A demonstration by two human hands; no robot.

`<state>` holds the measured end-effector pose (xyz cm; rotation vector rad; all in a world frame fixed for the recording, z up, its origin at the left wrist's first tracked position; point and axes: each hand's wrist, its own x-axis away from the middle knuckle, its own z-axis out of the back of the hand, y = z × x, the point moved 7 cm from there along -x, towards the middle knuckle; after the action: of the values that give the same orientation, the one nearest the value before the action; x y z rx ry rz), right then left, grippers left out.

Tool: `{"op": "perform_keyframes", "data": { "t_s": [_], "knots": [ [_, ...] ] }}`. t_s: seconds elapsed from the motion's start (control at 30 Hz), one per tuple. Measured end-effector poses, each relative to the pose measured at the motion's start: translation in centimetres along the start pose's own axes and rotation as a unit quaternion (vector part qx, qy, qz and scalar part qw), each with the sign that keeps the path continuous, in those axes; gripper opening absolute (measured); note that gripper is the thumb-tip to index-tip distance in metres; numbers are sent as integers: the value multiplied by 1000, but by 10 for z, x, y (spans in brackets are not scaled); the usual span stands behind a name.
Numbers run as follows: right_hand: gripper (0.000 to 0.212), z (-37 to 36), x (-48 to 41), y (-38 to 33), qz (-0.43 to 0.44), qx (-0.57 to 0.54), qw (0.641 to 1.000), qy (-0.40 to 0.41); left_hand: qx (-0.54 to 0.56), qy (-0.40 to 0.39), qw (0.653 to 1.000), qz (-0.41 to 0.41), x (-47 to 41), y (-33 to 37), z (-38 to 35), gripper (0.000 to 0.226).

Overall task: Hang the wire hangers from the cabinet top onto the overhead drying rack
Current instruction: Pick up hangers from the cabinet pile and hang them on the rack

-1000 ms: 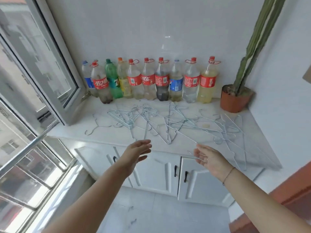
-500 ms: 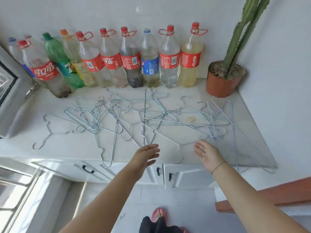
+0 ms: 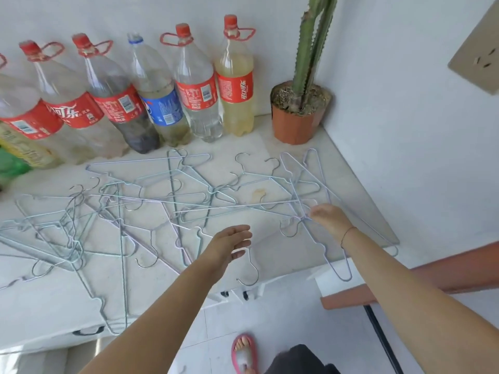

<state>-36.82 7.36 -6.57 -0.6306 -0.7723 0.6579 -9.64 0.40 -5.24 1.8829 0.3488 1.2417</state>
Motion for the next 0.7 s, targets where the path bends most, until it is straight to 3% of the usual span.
{"op": "perform_keyframes", "data": {
  "t_s": [0.03, 0.13, 0.33, 0.5, 0.7],
  "knots": [
    [6, -1, -3, 4, 3, 1, 1000, 2, -2, 1, 1000, 5, -3, 0, -1, 19],
    [21, -3, -1, 1, 4, 5, 1000, -4, -9, 2, 1000, 15, -9, -3, -2, 19],
    [21, -7, -2, 1, 11, -8, 1000, 3, -19, 1, 1000, 18, -14, -8, -3, 18],
    [41, -13, -5, 4, 7, 26, 999, -19, -135, 9, 991, -16, -19, -3, 0, 21],
    [13, -21, -9, -2, -26, -56, 998, -28, -238, -25, 971, -22, -25, 1, 3, 25]
  ]
}}
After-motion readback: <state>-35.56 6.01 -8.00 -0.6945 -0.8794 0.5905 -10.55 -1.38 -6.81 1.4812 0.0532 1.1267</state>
